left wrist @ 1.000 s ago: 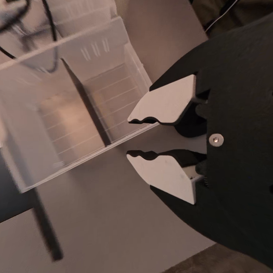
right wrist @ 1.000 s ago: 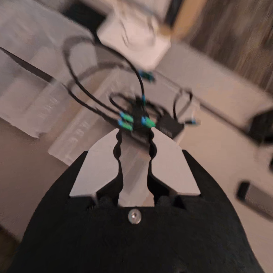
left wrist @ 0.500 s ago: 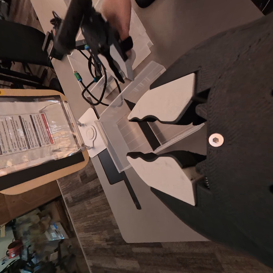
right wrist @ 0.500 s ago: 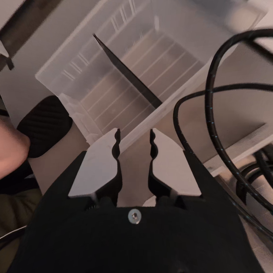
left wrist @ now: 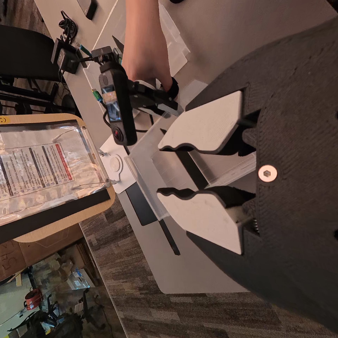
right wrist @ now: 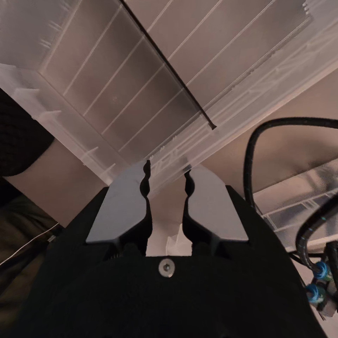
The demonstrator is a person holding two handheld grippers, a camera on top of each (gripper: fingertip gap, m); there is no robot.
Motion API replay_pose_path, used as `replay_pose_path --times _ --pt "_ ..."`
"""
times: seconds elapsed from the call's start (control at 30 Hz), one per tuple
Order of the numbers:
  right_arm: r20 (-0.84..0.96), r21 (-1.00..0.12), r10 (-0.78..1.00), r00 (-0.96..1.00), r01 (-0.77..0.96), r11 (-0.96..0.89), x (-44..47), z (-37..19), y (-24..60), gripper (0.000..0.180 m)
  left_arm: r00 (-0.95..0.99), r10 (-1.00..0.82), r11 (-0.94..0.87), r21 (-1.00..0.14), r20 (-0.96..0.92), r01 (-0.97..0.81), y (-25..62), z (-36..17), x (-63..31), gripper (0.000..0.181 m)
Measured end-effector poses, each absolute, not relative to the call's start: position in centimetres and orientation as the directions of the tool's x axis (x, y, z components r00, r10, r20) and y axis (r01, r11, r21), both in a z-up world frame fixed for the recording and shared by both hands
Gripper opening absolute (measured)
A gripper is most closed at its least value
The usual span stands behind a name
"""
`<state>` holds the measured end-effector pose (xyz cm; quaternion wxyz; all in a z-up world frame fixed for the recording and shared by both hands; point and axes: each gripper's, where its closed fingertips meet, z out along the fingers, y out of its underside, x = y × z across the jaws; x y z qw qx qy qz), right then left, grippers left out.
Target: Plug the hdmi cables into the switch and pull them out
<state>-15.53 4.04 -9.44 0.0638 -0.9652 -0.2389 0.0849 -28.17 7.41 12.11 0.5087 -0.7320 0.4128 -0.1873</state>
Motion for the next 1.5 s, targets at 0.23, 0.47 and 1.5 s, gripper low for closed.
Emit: replay_pose_path --times 0.23,0.47,1.5 --pt "-0.178 -0.116 0.307 0.935 0.29 -0.95 -16.0 -10.6 7.4 0.045 0.597 -0.792 -0.15 -0.905 -0.131 -0.398 7.6 12.2 -28.8 0.036" --pt "-0.139 -0.011 0.205 0.969 0.206 -0.979 -15.4 -12.0 8.2 0.026 0.595 -0.796 -0.145 -0.921 -0.107 -0.36 7.6 12.9 -29.4 0.034" --pt "-0.282 -0.153 0.077 0.956 0.034 -0.988 -4.6 14.2 3.9 0.004 0.429 -0.895 -0.006 -0.962 0.127 0.273 -2.2 24.1 -32.1 0.082"
